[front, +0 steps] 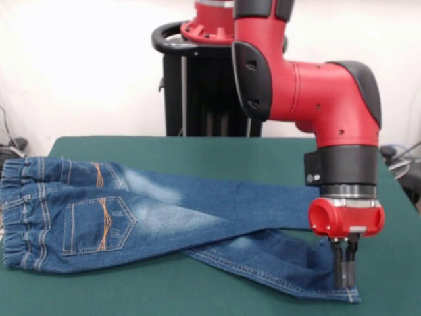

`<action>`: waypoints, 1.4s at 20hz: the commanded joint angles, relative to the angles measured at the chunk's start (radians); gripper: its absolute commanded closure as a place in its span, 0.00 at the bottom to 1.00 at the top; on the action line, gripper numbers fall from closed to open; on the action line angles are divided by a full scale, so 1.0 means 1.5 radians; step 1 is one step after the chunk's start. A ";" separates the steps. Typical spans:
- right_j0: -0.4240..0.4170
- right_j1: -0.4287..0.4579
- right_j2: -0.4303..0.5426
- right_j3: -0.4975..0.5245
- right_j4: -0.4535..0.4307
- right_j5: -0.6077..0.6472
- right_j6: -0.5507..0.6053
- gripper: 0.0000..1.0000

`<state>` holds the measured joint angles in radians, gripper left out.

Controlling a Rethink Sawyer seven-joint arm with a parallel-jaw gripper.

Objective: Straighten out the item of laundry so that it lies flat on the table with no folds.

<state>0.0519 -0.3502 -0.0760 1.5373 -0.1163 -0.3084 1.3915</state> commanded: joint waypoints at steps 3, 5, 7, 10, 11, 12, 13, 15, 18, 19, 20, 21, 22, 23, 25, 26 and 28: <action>-0.046 -0.014 0.069 0.051 -0.089 0.258 -0.003 1.00; -0.051 -0.012 0.075 0.044 -0.103 0.288 -0.012 1.00; -0.057 -0.016 0.084 0.044 -0.117 0.309 -0.013 1.00; -0.070 -0.026 0.102 0.050 -0.138 0.351 -0.024 1.00; -0.074 -0.029 0.106 0.051 -0.143 0.369 -0.031 1.00; -0.074 -0.029 0.108 0.049 -0.149 0.390 -0.036 1.00; -0.073 -0.029 0.108 0.048 -0.153 0.398 -0.036 1.00; -0.077 -0.026 0.117 0.049 -0.163 0.419 -0.039 1.00; -0.070 -0.015 0.117 0.044 -0.176 0.433 -0.026 1.00; -0.068 -0.017 0.116 0.044 -0.179 0.442 -0.023 1.00; -0.065 -0.019 0.115 0.045 -0.181 0.454 -0.022 1.00; -0.059 -0.028 0.111 0.051 -0.184 0.460 -0.017 1.00; -0.056 -0.034 0.109 0.056 -0.187 0.456 -0.010 1.00; -0.048 -0.044 0.103 0.063 -0.190 0.450 0.000 1.00; -0.038 -0.058 0.097 0.075 -0.193 0.456 0.010 1.00; -0.036 -0.064 0.097 0.081 -0.195 0.460 0.011 1.00; -0.036 -0.085 0.106 0.105 -0.199 0.475 0.001 1.00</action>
<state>-0.0366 -0.4243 -0.0089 1.5937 -0.3656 0.2703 1.3915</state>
